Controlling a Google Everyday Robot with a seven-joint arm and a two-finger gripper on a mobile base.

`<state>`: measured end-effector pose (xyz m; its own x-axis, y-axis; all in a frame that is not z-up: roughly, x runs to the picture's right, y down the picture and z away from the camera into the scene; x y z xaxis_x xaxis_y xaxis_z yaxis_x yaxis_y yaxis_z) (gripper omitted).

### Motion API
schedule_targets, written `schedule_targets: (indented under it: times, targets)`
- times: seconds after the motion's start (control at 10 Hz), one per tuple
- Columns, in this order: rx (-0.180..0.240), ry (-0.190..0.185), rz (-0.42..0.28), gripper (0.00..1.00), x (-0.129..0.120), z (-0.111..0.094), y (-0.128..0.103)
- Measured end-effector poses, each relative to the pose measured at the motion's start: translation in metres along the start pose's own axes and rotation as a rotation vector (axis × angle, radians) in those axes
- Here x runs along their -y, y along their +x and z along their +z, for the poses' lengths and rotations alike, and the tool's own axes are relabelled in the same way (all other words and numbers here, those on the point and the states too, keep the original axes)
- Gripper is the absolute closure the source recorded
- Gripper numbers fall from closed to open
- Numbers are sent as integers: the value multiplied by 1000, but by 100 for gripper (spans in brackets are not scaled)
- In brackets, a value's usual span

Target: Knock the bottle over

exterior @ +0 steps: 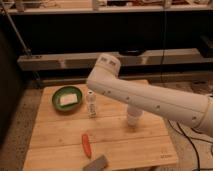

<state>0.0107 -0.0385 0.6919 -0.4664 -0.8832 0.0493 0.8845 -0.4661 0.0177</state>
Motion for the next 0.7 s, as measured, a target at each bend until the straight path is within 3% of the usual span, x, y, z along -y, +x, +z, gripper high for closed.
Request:
schedule_targets:
  times: [0.1, 0.3, 0.7]
  targets:
    - [-40, 27, 14, 100, -3, 0, 6]
    - [-75, 67, 30, 100, -4, 14, 9]
    - [-76, 120, 48, 100, 0, 88, 13]
